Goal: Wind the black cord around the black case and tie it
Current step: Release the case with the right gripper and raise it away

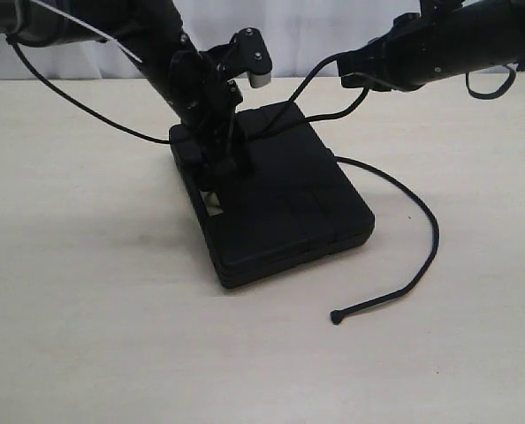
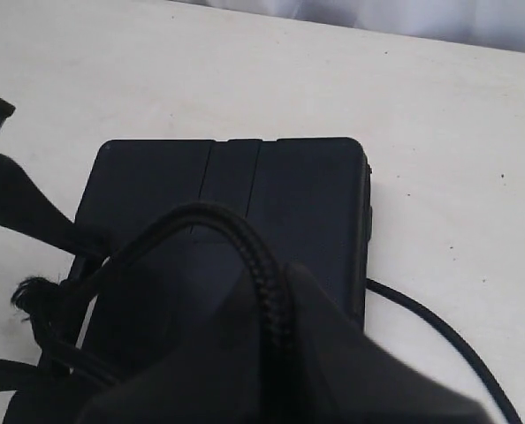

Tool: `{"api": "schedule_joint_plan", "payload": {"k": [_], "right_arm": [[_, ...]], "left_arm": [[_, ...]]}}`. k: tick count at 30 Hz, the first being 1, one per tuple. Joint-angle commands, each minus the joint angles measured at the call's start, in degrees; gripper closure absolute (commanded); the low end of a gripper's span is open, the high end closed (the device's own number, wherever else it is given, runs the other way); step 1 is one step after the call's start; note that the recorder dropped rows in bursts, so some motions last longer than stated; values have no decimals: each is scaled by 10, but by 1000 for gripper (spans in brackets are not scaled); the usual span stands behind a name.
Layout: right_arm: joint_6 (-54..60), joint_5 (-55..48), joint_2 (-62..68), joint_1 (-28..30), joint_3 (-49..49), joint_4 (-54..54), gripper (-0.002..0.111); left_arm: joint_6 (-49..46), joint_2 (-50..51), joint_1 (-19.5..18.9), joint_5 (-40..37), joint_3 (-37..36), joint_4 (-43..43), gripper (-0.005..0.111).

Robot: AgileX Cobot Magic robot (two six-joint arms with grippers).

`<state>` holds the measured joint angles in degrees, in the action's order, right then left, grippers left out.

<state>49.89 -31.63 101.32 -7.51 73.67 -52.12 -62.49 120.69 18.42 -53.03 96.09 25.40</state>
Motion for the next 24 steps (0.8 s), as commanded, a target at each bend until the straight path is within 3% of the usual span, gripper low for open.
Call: {"api": "schedule_joint_plan", "payload": {"k": [1,4,5,7,10,13,16,20,24], "right_arm": [[-2,3,-4,3,2,4,104],[-2,3,-4,3,2,4,104],[-14,7,-4,3,2,4,104],[-44,16,-4,3,2,4,103],[-62,12,-4,3,2,5,86],[-78,-13,-12,8,4,45,63],[-139,-68,-19,19,24,184,46],[-237,-172,-34,30,66,395,43],[-125,-308,-39,27,59,441,43]], "left_arm": [[-64,-2,-4,41,-6,84,43],[-64,-2,-4,43,-6,82,57],[-64,-2,-4,40,-6,82,71],[-64,-1,-4,37,-6,82,87],[-64,-1,-4,37,-7,82,107],[-42,-1,-4,37,-7,82,107],[-34,-1,-4,37,-7,82,107],[-34,-1,-4,42,-7,82,107],[-34,-1,-4,41,-7,82,107]]}}
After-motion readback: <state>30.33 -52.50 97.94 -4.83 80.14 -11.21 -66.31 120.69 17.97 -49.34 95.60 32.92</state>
